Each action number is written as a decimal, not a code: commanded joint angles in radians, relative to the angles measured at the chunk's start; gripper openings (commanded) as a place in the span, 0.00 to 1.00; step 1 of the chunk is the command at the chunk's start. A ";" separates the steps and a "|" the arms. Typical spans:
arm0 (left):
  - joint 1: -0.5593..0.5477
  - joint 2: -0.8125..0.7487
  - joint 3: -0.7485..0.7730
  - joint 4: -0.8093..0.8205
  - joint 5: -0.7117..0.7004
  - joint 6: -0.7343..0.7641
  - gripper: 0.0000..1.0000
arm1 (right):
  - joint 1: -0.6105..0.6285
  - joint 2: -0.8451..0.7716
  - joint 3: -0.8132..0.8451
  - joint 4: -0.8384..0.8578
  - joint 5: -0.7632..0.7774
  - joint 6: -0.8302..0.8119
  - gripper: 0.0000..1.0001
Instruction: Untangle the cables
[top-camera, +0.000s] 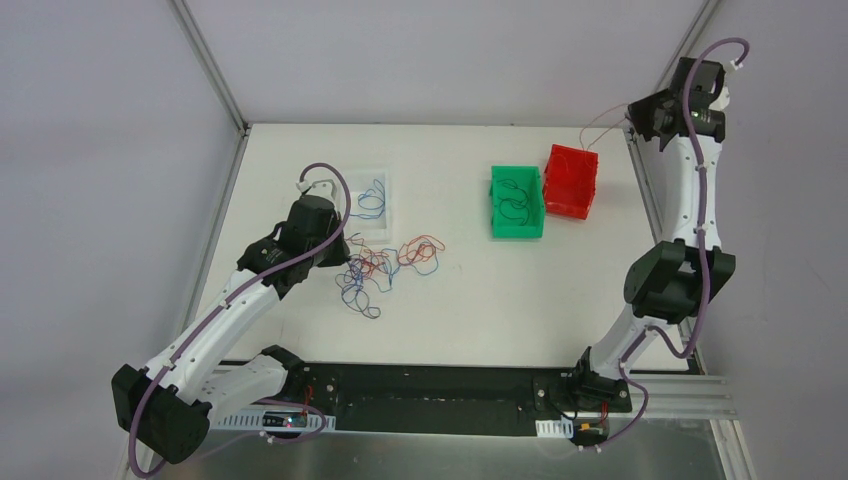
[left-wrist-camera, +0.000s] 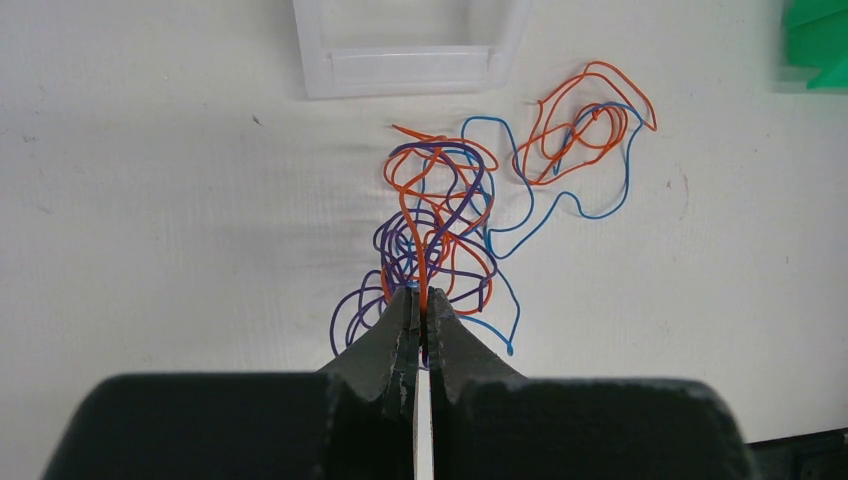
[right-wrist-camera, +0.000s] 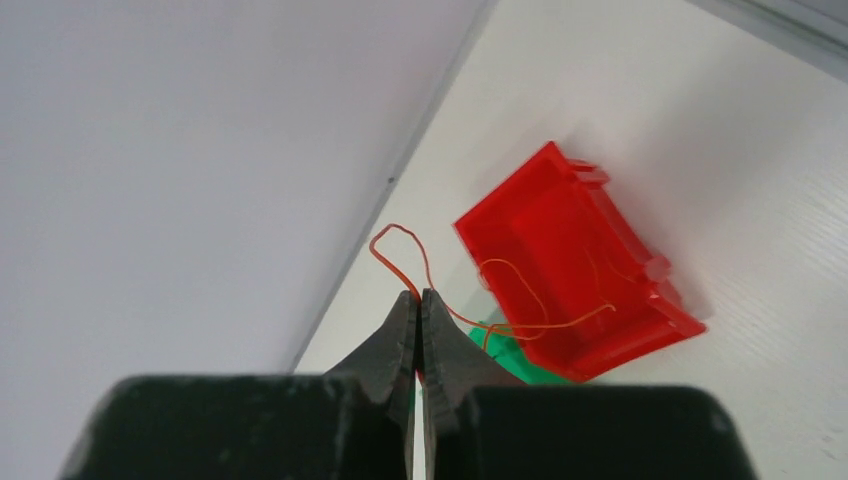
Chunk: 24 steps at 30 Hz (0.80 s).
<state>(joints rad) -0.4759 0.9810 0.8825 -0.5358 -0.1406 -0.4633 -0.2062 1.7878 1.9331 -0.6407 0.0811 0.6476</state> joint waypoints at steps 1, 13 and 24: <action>0.004 -0.015 0.042 0.016 -0.002 0.003 0.00 | 0.016 0.018 0.158 0.038 -0.199 0.003 0.00; 0.005 -0.024 0.046 0.016 0.010 0.003 0.00 | 0.026 0.074 0.330 -0.027 -0.199 0.011 0.00; 0.005 -0.011 0.058 0.016 0.021 0.004 0.00 | 0.019 0.126 0.522 -0.046 -0.222 0.068 0.00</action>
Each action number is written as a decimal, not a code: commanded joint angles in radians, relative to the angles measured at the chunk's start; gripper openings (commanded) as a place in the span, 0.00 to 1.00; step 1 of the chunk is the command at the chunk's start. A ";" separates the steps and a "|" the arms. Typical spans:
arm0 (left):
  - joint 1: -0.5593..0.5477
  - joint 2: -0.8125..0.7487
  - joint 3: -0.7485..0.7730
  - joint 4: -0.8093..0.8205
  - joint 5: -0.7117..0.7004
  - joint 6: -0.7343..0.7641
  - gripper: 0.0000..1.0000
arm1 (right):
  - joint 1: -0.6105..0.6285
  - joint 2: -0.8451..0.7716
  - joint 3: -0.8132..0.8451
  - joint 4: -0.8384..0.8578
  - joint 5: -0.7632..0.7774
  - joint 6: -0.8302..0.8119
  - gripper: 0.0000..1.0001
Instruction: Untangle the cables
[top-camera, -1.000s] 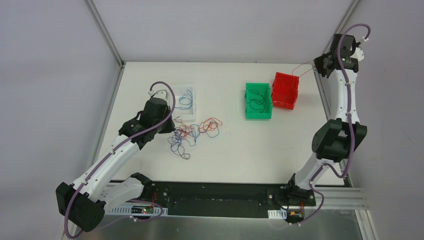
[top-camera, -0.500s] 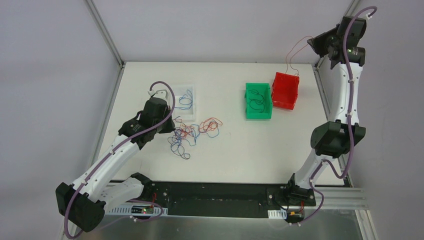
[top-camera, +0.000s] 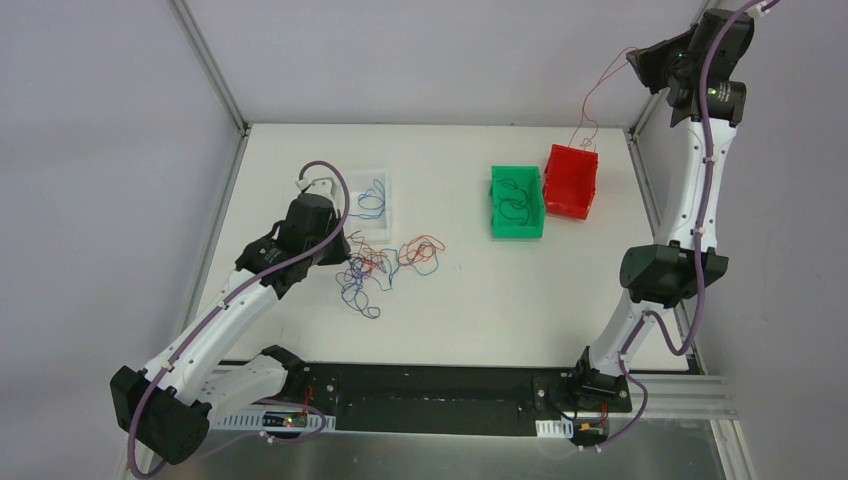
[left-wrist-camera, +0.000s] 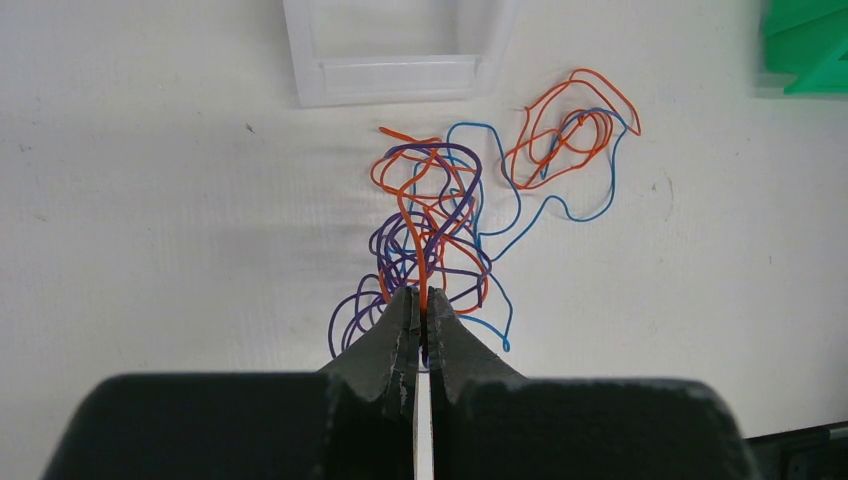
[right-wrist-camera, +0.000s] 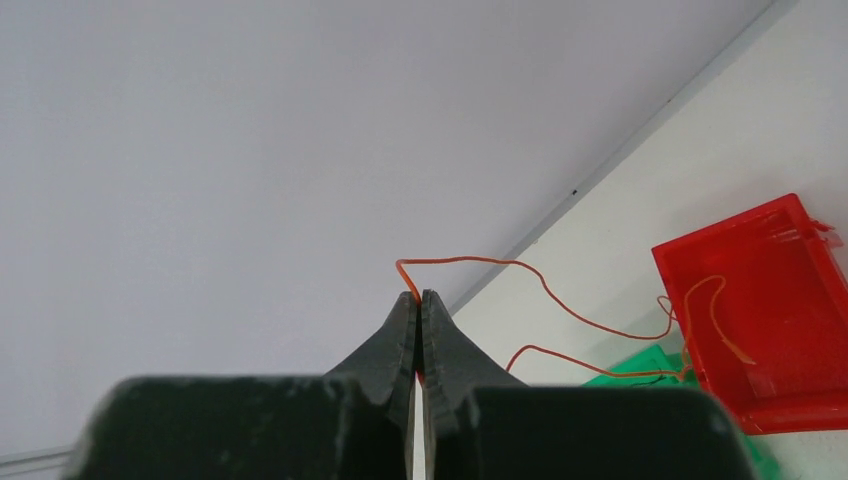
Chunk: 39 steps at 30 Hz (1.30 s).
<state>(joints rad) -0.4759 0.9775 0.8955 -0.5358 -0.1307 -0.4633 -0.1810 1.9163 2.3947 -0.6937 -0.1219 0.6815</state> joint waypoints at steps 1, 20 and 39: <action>0.005 -0.009 0.046 0.016 0.011 0.005 0.00 | -0.006 -0.004 0.059 0.011 -0.021 0.038 0.00; 0.005 -0.002 0.037 0.016 0.016 0.000 0.00 | -0.015 -0.309 -0.265 0.463 -0.114 0.105 0.00; 0.005 -0.027 0.030 0.016 0.019 0.002 0.00 | -0.034 -0.386 -0.486 0.458 -0.049 0.095 0.00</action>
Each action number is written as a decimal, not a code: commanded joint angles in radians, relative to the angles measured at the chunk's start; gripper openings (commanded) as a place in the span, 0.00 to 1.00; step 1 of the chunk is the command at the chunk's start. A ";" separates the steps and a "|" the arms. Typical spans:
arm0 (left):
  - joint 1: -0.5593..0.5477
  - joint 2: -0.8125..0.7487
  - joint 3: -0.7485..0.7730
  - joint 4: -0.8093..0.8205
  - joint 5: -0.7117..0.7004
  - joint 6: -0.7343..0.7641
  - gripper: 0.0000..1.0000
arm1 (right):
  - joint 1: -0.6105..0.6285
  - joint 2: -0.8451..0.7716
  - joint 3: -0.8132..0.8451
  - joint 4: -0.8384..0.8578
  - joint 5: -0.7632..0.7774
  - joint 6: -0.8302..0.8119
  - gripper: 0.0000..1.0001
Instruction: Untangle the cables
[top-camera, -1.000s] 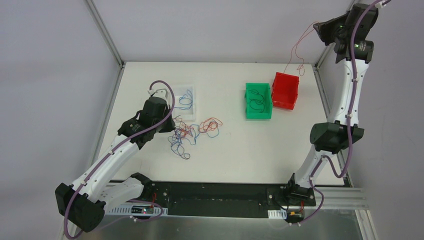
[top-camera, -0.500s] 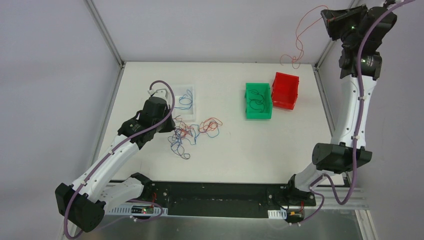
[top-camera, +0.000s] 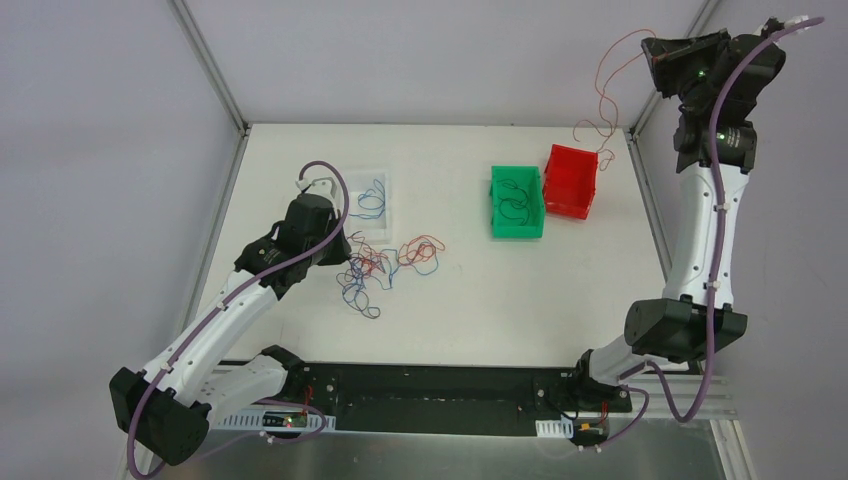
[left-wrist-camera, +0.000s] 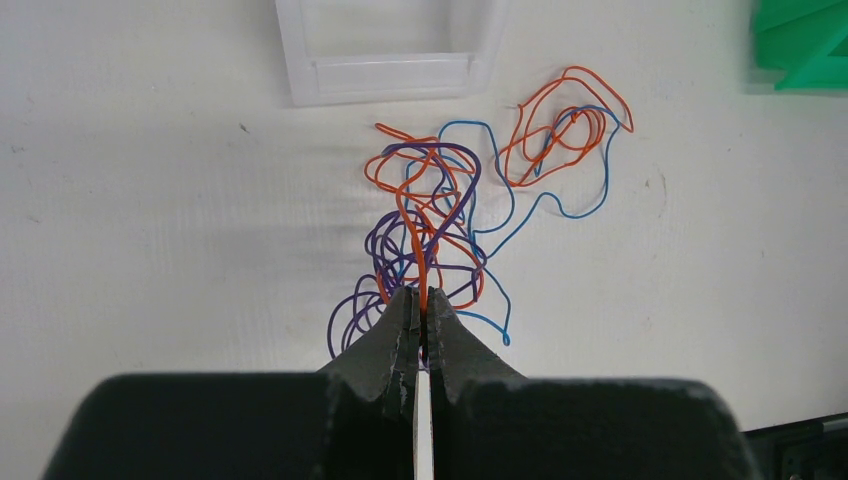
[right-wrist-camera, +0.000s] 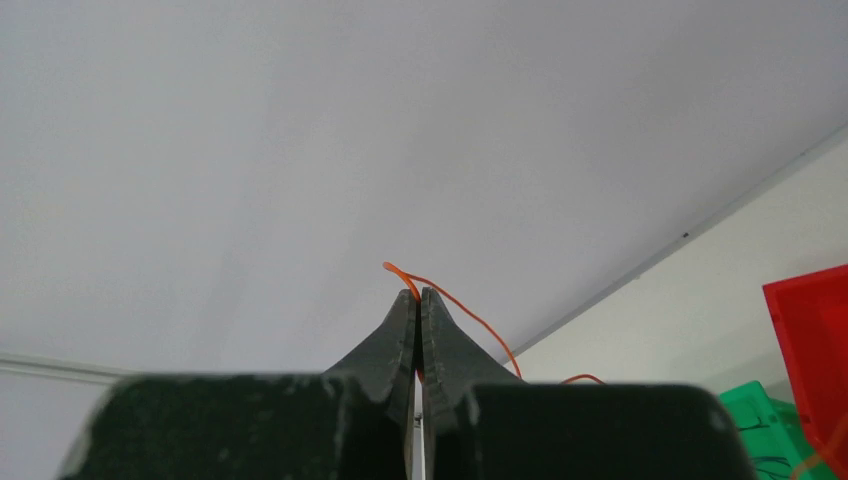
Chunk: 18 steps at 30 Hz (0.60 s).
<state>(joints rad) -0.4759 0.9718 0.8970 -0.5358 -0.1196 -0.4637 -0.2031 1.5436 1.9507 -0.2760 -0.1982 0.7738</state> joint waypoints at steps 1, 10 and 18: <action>0.004 -0.021 0.029 0.016 0.006 0.002 0.00 | -0.013 -0.014 -0.062 0.046 0.030 0.004 0.00; 0.004 -0.005 0.037 0.015 0.011 0.005 0.00 | -0.018 0.022 -0.234 0.116 0.031 0.025 0.00; 0.005 -0.004 0.030 0.015 0.014 0.002 0.00 | -0.032 0.105 -0.347 0.126 0.017 0.040 0.00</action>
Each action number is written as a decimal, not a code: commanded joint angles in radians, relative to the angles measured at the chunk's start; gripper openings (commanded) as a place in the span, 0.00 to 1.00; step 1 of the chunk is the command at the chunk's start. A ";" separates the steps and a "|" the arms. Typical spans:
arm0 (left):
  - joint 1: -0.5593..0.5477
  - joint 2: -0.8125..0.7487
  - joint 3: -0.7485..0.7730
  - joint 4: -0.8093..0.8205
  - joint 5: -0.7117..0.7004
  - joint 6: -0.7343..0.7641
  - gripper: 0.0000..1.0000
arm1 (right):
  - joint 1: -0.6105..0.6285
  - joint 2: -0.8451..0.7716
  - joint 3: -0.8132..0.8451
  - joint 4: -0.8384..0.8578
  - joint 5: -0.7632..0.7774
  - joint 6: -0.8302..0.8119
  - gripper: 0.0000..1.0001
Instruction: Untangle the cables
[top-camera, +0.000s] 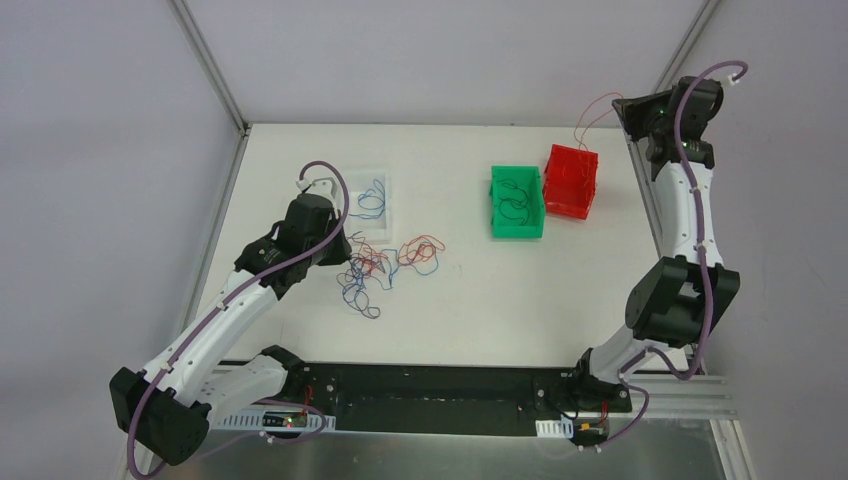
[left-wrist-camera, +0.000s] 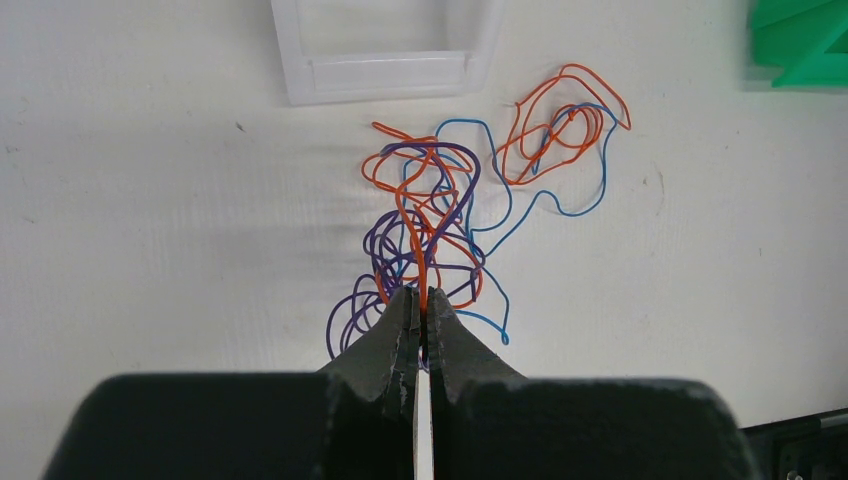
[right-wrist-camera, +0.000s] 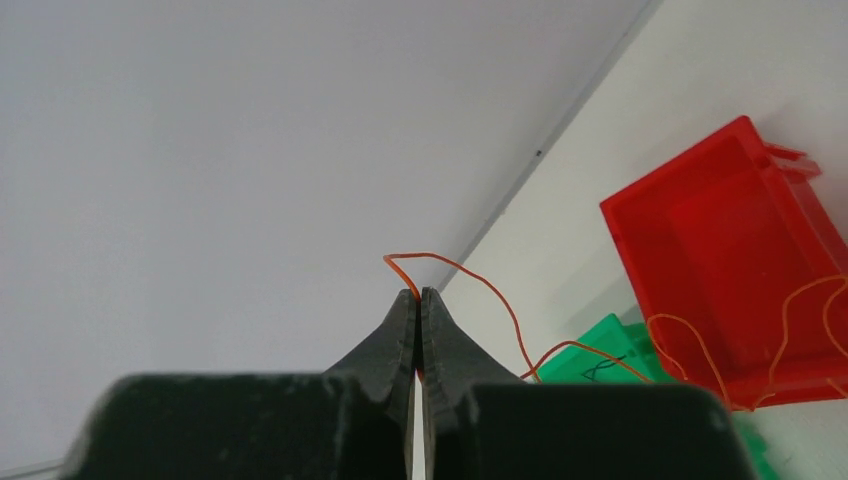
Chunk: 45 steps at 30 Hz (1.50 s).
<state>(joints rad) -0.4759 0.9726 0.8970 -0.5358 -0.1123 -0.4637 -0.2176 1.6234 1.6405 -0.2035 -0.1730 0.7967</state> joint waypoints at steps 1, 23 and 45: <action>0.005 -0.007 0.030 0.016 0.005 0.003 0.00 | -0.020 0.030 -0.055 0.053 -0.007 0.018 0.00; 0.004 0.002 0.044 0.016 -0.001 0.005 0.00 | 0.003 0.184 0.056 -0.183 0.097 -0.118 0.00; 0.004 -0.003 0.048 0.013 0.041 0.005 0.00 | 0.157 0.521 0.253 -0.491 0.437 -0.293 0.00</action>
<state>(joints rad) -0.4759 0.9833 0.9291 -0.5358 -0.0948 -0.4633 -0.0692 2.1483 1.7977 -0.5972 0.2321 0.5262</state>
